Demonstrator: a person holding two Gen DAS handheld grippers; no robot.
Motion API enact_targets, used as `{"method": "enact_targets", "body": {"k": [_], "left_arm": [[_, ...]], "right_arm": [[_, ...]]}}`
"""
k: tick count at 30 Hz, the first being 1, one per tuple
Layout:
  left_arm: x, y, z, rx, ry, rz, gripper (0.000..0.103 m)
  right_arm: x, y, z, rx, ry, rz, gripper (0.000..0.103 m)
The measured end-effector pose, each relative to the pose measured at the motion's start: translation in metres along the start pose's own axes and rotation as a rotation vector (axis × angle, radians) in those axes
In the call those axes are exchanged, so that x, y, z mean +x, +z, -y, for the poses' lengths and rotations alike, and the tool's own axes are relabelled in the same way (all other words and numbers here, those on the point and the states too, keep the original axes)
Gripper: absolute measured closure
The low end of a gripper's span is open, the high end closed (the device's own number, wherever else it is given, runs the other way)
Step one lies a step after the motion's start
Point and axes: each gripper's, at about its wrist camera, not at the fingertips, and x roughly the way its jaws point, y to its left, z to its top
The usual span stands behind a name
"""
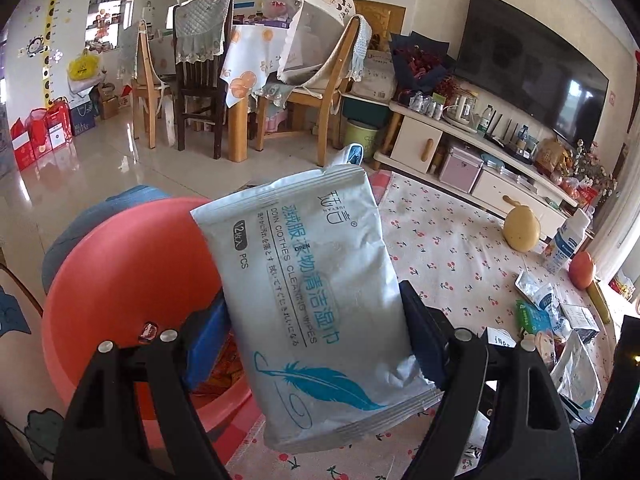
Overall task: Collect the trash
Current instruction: 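Lift the wipes pack with the left tool while the right tool reaches for the milk carton, then grasp the white milk carton with the right tool while the left tool holds the wipes pack, then drop the wipes pack and milk carton into the pink bucket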
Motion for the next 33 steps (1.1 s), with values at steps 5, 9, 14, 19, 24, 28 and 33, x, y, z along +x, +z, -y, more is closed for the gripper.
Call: {"method": "enact_targets", "body": {"k": [5,9,14,19,24,28,33], "left_arm": [[0.0,0.002,-0.007,-0.01,0.011,0.005,0.023],[0.001,0.005,-0.014,-0.024,0.022,0.006,0.023],[0.002,0.007,-0.019,-0.044,0.026,0.006,0.023],[0.001,0.009,-0.026,-0.066,0.032,0.009,0.023],[-0.002,0.01,-0.038,-0.1,0.036,0.018,0.023],[-0.003,0.013,-0.051,-0.137,0.042,0.026,0.023],[-0.004,0.017,-0.072,-0.196,0.054,0.033,0.023]], "right_arm": [[0.001,-0.002,-0.002,-0.015,-0.019,0.022,0.035],[0.0,-0.003,-0.011,-0.083,-0.054,0.035,0.046],[-0.002,-0.005,-0.01,-0.105,-0.065,0.057,0.048],[-0.01,-0.001,-0.012,-0.121,-0.079,0.084,0.048],[-0.023,0.009,-0.024,-0.14,-0.067,0.123,0.048],[-0.029,0.019,-0.046,-0.185,-0.047,0.15,0.048],[-0.032,0.032,-0.086,-0.266,-0.014,0.174,0.048]]}}
